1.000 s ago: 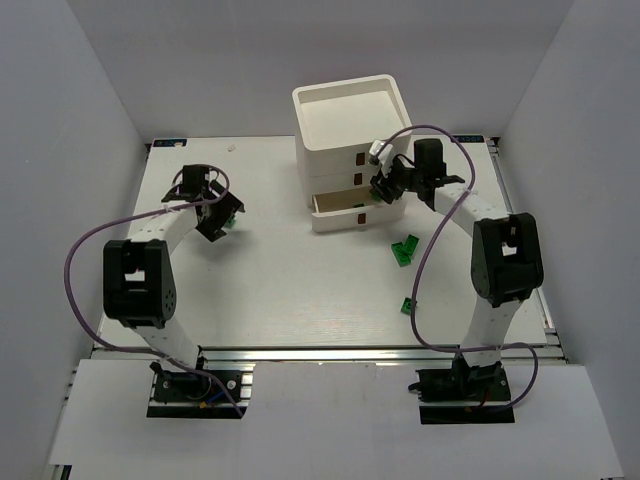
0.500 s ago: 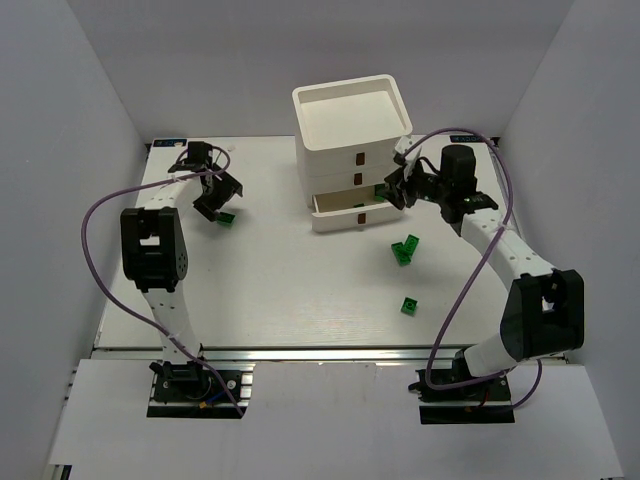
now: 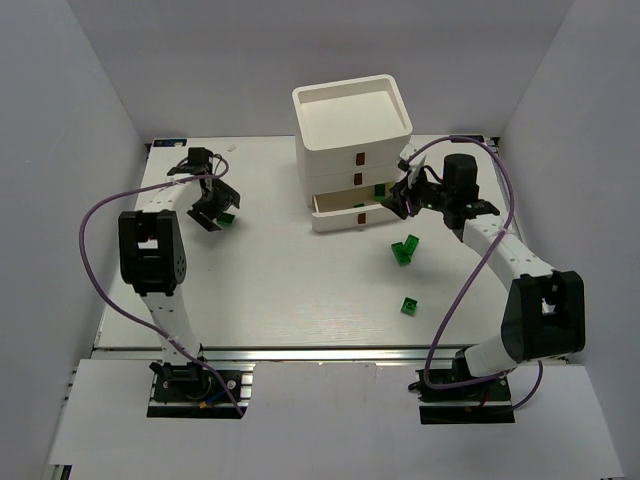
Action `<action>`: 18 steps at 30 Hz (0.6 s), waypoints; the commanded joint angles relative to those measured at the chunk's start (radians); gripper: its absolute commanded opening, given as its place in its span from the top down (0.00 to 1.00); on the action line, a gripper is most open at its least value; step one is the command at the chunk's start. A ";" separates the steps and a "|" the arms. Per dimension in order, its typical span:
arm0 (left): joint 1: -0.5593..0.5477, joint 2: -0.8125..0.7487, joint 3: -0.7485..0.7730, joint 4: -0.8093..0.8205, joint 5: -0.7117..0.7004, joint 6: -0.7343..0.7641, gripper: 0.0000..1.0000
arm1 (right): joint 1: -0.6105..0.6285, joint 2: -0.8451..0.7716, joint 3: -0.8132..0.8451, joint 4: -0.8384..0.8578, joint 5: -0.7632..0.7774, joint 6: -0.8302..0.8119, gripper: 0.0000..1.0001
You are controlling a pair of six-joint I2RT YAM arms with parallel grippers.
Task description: Sort the legos into containers by color
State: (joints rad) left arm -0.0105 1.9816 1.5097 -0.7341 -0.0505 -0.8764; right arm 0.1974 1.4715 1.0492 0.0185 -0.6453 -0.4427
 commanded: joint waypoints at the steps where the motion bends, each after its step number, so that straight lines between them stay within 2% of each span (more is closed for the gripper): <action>1: -0.003 0.023 0.023 0.018 -0.028 -0.018 0.15 | -0.006 -0.043 0.005 0.011 0.006 0.021 0.49; 7: -0.003 0.114 0.161 0.006 -0.031 -0.010 0.20 | -0.010 -0.089 -0.037 -0.012 0.013 0.006 0.49; 11: -0.003 0.135 0.169 -0.011 -0.026 -0.009 0.33 | -0.010 -0.123 -0.066 -0.012 0.029 0.007 0.50; 14: -0.003 0.126 0.138 -0.004 -0.023 -0.007 0.39 | -0.015 -0.135 -0.077 -0.012 0.035 0.013 0.50; 17: -0.003 0.103 0.107 0.012 -0.009 0.002 0.51 | -0.018 -0.142 -0.078 -0.014 0.036 0.015 0.50; 18: -0.003 0.086 0.103 0.018 -0.003 0.008 0.62 | -0.021 -0.140 -0.077 -0.015 0.035 0.013 0.50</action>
State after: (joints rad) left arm -0.0105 2.1357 1.6352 -0.7280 -0.0620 -0.8825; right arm 0.1856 1.3628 0.9749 -0.0048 -0.6147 -0.4370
